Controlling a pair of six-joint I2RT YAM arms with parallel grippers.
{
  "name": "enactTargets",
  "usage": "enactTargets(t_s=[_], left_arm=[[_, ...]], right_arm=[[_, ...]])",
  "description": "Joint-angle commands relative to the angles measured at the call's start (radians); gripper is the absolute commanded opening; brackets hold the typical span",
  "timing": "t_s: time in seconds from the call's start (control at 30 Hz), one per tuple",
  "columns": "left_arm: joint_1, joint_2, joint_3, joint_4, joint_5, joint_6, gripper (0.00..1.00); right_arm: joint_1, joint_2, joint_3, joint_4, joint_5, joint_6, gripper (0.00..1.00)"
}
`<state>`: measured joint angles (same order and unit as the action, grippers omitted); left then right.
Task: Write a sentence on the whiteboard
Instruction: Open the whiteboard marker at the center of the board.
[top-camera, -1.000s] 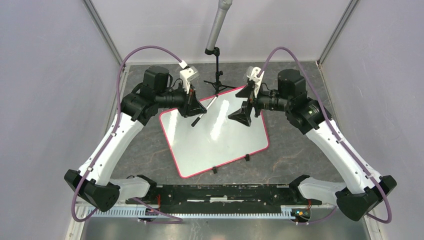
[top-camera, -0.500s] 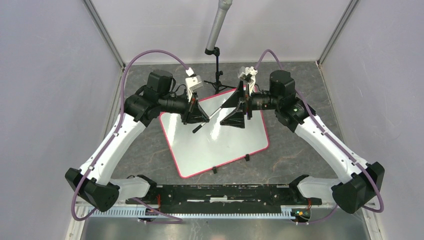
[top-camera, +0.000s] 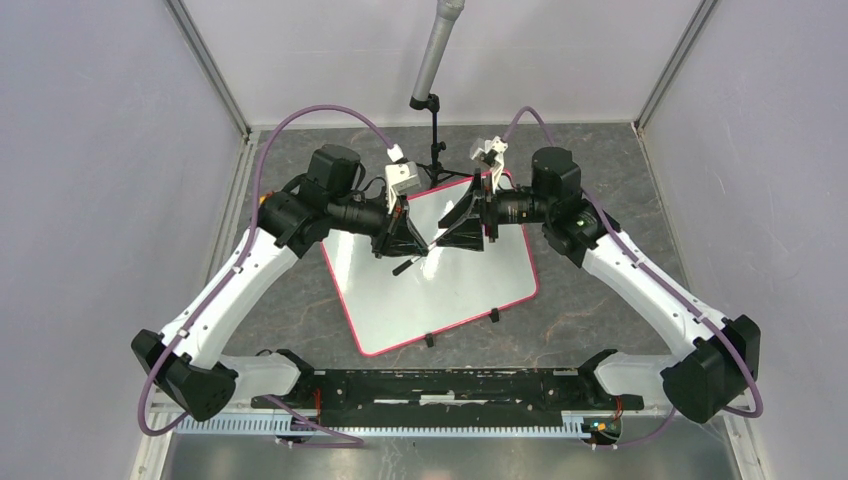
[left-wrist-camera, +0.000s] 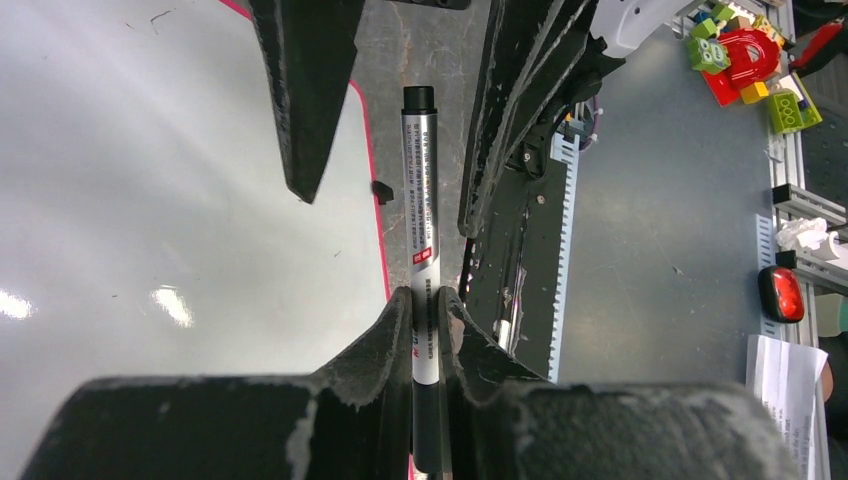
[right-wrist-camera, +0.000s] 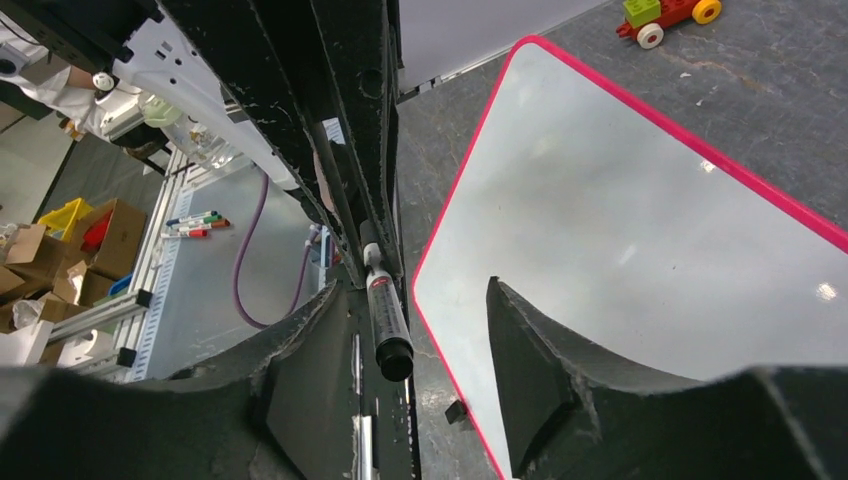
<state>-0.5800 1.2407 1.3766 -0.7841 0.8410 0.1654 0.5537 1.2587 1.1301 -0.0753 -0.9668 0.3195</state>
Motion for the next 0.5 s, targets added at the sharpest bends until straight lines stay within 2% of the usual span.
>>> enactTargets(t_s=[0.0, 0.13, 0.27, 0.3, 0.33, 0.37, 0.4, 0.43, 0.47], left_arm=[[-0.005, 0.011, 0.017, 0.005, 0.001, 0.051, 0.02], [-0.01, 0.012, 0.01, 0.005, 0.001, 0.055, 0.02], [-0.01, 0.012, 0.007, -0.001, -0.008, 0.059, 0.03], [-0.01, 0.013, 0.014, -0.014, -0.009, 0.067, 0.09], [-0.009, 0.015, 0.026, -0.041, -0.008, 0.084, 0.22], [-0.007, 0.014, 0.038, -0.061, -0.009, 0.096, 0.37], [-0.004, 0.009, 0.041, -0.076, -0.017, 0.103, 0.59], [-0.004, -0.001, 0.037, -0.08, -0.037, 0.106, 0.7], [-0.001, -0.011, 0.027, -0.08, -0.053, 0.108, 0.77]], right_arm=[[0.014, 0.007, -0.012, 0.023, 0.0, -0.017, 0.54], [0.014, 0.011, -0.005, 0.027, 0.0, -0.017, 0.37], [0.015, 0.011, -0.003, 0.043, -0.013, -0.001, 0.01], [0.012, 0.013, 0.002, 0.039, -0.013, -0.003, 0.0], [0.009, 0.012, 0.006, 0.035, -0.014, -0.007, 0.0], [0.002, 0.009, 0.009, 0.029, -0.013, -0.012, 0.0], [-0.007, 0.006, 0.008, 0.028, -0.01, -0.01, 0.0], [-0.02, 0.003, 0.007, 0.032, -0.006, -0.004, 0.0], [-0.031, -0.003, 0.004, 0.043, -0.006, 0.009, 0.0]])
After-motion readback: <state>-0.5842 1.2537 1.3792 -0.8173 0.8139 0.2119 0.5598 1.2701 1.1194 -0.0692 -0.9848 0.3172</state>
